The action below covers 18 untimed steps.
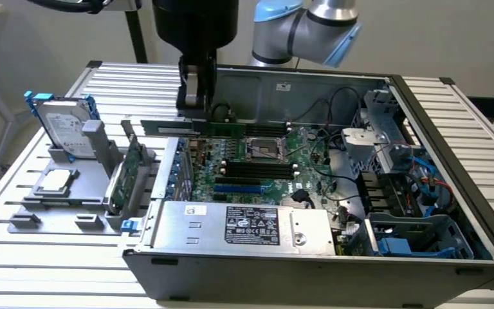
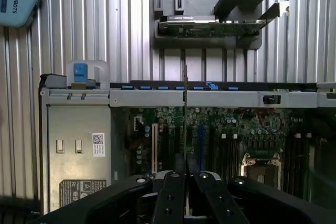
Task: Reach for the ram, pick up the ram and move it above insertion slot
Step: 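Pick up the ram and move it above insertion slot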
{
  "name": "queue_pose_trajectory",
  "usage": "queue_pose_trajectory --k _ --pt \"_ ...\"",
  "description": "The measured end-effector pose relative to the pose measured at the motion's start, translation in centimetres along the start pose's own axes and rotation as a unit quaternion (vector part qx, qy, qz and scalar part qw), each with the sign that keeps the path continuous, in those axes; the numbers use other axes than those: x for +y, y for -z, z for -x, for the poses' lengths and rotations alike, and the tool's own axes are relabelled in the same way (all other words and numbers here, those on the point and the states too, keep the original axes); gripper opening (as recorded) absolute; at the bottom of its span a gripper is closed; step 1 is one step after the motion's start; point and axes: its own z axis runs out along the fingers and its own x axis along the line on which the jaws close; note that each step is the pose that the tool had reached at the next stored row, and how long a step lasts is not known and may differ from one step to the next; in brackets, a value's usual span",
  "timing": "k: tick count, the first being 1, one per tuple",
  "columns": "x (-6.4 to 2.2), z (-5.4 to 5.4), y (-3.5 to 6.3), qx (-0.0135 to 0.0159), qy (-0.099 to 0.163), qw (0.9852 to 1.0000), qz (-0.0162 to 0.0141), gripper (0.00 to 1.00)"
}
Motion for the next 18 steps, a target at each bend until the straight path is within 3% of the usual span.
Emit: queue_pose_trajectory --k 11,18 --pt "-4.16 1.3 0.07 0.0 0.0 1.0 0.0 0.13" --pt "-6.17 2.5 0.08 0.0 0.0 1.0 0.0 0.13"
